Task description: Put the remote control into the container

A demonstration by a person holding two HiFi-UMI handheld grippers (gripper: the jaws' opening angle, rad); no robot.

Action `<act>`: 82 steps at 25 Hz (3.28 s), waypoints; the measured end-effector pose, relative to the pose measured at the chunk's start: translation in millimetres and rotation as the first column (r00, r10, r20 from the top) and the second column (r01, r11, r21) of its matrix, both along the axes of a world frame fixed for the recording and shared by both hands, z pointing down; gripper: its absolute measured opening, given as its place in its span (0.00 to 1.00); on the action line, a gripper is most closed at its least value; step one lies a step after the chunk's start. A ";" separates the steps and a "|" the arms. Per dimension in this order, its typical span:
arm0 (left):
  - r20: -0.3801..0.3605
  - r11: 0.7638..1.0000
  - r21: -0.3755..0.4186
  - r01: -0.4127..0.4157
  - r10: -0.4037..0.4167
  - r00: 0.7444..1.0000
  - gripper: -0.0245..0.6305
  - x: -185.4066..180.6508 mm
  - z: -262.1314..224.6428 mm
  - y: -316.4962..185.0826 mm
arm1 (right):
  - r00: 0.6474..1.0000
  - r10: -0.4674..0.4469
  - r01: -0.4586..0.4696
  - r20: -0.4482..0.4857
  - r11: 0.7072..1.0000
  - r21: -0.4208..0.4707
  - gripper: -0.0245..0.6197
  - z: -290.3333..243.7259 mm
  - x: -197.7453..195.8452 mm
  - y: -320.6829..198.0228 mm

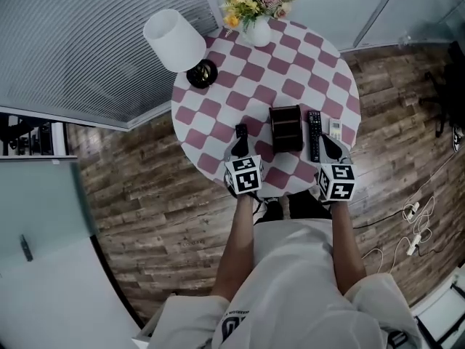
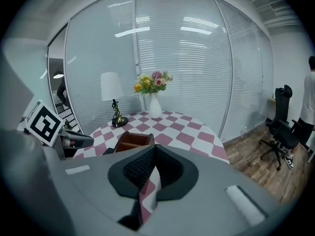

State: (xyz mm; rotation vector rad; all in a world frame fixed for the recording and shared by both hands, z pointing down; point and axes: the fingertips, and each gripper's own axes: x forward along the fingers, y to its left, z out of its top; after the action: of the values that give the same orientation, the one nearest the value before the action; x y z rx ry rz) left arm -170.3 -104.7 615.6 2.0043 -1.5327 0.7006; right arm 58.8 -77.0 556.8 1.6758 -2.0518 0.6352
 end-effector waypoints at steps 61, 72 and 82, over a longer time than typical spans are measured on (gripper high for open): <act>-0.090 0.922 0.385 -0.045 0.085 0.992 0.33 93.0 -143.1 -85.9 | 0.998 -0.055 0.055 0.000 0.998 0.018 0.04 -17.6 7.2 -11.5; -0.156 0.905 0.425 -0.014 0.088 0.984 0.33 129.8 -111.2 -109.8 | 0.995 -0.076 0.075 -0.056 0.997 -0.023 0.04 -7.5 52.8 -18.4; -0.163 0.900 0.435 -0.015 0.095 0.982 0.33 142.6 -93.3 -112.7 | 0.995 -0.080 0.077 -0.060 0.996 -0.052 0.04 6.4 58.1 -8.9</act>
State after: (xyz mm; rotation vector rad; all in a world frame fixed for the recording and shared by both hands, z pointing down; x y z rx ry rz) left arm -27.7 -217.4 522.3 2.3643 -1.6306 0.1917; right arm 116.8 -85.9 563.2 1.5592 -2.0308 0.5964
